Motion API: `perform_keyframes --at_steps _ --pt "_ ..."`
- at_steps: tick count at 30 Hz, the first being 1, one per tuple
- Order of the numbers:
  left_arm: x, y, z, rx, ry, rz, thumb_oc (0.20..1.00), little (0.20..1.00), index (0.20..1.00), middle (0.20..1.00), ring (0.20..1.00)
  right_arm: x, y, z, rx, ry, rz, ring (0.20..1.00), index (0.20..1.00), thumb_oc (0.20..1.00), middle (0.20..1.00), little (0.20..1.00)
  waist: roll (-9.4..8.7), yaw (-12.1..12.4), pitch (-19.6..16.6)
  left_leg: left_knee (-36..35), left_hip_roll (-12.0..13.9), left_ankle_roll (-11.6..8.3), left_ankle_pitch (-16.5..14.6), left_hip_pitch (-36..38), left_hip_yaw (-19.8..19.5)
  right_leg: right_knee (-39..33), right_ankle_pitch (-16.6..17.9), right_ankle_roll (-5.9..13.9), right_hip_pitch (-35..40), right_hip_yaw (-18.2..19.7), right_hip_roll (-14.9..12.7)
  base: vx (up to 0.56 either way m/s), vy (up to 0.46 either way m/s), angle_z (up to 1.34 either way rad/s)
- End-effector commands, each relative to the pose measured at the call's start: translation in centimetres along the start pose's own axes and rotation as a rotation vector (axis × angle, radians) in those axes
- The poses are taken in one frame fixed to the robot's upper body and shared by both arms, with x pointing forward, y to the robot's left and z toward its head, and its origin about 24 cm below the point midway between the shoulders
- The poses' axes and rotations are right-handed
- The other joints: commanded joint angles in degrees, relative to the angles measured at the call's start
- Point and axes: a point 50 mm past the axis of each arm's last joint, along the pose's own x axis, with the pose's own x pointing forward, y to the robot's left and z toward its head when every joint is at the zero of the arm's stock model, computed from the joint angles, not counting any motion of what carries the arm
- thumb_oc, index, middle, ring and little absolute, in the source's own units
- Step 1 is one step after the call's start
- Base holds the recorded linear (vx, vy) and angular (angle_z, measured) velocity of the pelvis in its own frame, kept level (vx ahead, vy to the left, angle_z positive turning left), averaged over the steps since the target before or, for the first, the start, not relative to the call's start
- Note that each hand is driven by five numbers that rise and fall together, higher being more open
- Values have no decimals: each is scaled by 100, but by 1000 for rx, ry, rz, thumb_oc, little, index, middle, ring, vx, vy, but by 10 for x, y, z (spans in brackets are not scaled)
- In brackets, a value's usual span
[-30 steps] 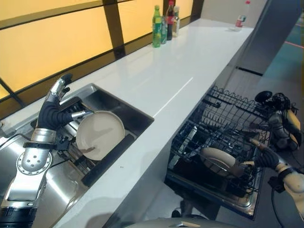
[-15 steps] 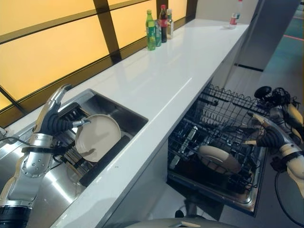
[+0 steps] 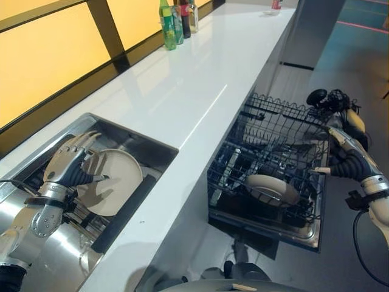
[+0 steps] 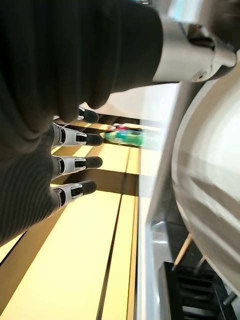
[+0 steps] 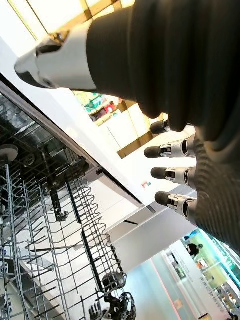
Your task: Pick up plates and place into dishwasher.
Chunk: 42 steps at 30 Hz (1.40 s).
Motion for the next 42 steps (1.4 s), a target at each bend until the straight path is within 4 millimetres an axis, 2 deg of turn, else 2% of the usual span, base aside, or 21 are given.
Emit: perform_keyframes --at_steps 1,13,30,37,42 --pt "6 21 -11 177 -32 56 1000 1000 1000 1000 1000 6 -25 17 -33 -115 -32 1000 1000 1000 1000 1000 -88 -100 -392 -104 -270 32 408 -500 -150 -514 81 358 394 -43 -117 191 163 4" --pt "-7 14 -25 392 -33 32 1000 1000 1000 1000 1000 0 -24 10 -28 -91 36 1000 1000 1000 1000 1000 -108 -198 -210 63 -464 233 183 -475 -8 -188 126 623 93 57 -263 142 74 -3" --pt "-17 8 -29 426 -14 36 1000 1000 1000 1000 1000 -14 -17 0 -15 -34 108 1000 1000 1000 1000 1000 -263 -173 116 642 -632 369 103 -796 53 286 257 820 -278 139 -344 108 16 -4" --pt "-19 17 -39 481 43 125 1000 1000 1000 1000 1000 -18 -8 -4 5 -11 107 1000 1000 1000 1000 1000 -389 -81 306 964 -653 430 71 -1089 193 476 362 904 -522 169 -408 54 -13 -9" --pt "-15 33 -48 525 90 215 1000 1000 1000 1000 1000 -20 2 -5 31 -6 108 1000 1000 1000 1000 1000 -485 3 368 1227 -647 468 -16 -1285 266 467 463 969 -590 166 -454 45 -52 -3"
